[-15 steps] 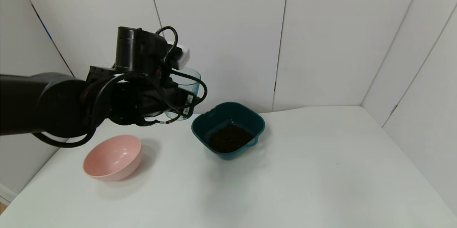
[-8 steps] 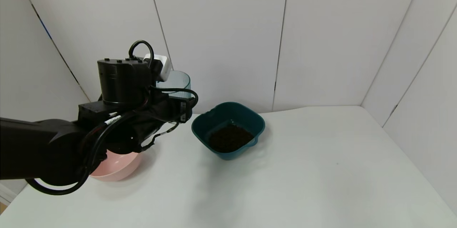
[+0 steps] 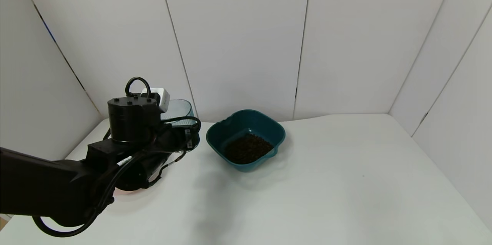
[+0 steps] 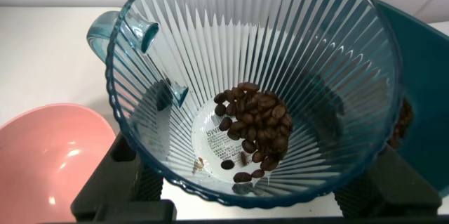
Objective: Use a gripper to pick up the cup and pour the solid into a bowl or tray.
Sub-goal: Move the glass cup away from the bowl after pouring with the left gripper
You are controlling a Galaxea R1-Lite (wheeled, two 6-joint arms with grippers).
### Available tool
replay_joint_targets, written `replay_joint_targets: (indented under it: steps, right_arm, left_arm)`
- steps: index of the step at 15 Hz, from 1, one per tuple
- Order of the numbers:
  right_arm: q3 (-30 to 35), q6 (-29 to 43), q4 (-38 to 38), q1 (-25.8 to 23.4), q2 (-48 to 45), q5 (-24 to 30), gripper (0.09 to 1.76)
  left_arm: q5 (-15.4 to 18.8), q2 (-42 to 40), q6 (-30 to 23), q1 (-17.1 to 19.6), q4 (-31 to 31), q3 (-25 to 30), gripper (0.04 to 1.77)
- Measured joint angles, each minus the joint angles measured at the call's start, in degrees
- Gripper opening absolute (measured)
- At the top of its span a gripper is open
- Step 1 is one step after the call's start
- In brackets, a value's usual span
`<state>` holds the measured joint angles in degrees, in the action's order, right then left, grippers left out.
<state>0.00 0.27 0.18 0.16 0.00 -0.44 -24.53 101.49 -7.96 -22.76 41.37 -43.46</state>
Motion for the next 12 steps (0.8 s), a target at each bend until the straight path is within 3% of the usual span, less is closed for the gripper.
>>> replay_joint_targets:
  steps: [7, 9, 12]
  right_arm:
    - [0.0, 0.0, -0.02, 0.0, 0.0, 0.0, 1.71]
    - [0.0, 0.0, -0.02, 0.0, 0.0, 0.02, 1.71]
    - [0.0, -0.02, 0.0, 0.0, 0.0, 0.0, 1.71]
  left_arm:
    - [1.35, 6.7, 0.16, 2.47, 13.3, 7.41, 1.29]
    - [4.35, 7.72, 0.3, 2.56, 13.75, 8.96, 1.29]
    - [5.51, 8.3, 1.51, 3.39, 13.89, 9.25, 1.29]
